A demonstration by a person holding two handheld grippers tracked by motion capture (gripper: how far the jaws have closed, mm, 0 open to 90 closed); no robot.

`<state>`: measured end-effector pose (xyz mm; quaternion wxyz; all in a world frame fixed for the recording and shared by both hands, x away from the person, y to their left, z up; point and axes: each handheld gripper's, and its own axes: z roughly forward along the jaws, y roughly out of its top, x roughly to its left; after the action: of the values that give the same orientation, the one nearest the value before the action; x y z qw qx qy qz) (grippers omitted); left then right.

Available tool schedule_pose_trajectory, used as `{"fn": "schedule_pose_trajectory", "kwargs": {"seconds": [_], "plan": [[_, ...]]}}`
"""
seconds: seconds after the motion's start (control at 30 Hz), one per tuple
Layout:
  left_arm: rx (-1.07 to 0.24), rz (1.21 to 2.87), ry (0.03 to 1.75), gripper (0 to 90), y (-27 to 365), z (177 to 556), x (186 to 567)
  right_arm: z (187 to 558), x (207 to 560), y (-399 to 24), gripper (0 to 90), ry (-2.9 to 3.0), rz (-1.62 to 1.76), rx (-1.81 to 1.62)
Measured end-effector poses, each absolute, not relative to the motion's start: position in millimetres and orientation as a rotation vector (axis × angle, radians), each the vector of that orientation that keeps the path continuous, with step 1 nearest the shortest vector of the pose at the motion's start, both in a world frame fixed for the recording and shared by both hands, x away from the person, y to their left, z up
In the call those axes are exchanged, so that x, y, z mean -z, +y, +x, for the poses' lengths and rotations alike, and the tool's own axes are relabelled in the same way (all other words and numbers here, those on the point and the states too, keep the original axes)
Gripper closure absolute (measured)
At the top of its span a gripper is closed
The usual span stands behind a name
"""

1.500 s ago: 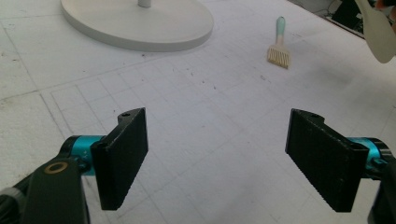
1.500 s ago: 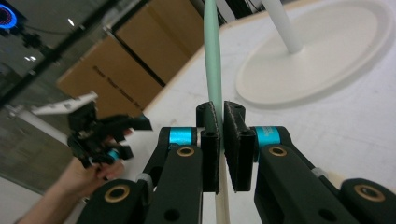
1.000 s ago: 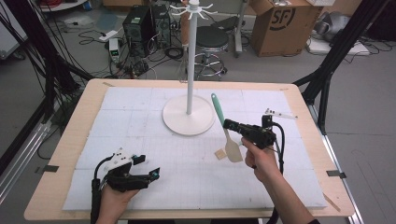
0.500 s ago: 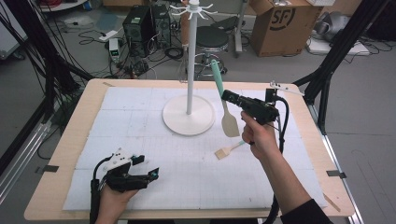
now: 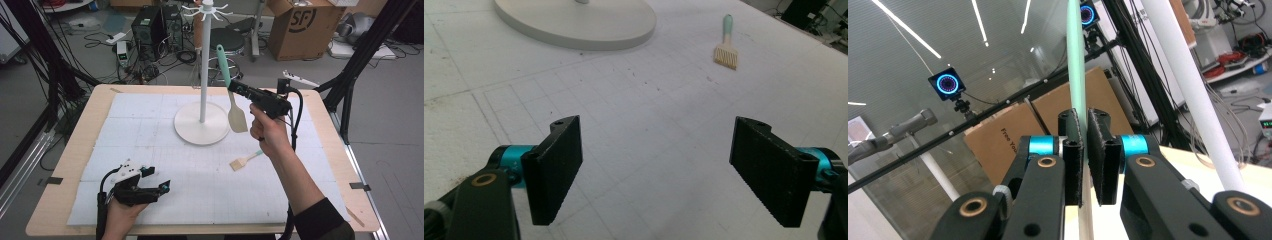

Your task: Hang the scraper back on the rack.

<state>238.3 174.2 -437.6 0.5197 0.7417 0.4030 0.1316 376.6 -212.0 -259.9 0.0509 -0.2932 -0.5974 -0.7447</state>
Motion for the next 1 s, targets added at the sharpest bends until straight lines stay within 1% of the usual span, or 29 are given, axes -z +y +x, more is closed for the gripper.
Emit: {"fn": "schedule_pose_trajectory", "kwargs": {"seconds": [0.63,1.0], "plan": [[-0.316,1.778,0.975,21.6,175.8,237.3,438.4,391.2,237.8,-195.7,85.5,-1.747,-0.801,2.347],[-0.311,1.790,0.973,21.7,172.9,238.9,440.5,401.6,226.6,-177.0,85.5,-1.759,-0.765,2.342]]}}
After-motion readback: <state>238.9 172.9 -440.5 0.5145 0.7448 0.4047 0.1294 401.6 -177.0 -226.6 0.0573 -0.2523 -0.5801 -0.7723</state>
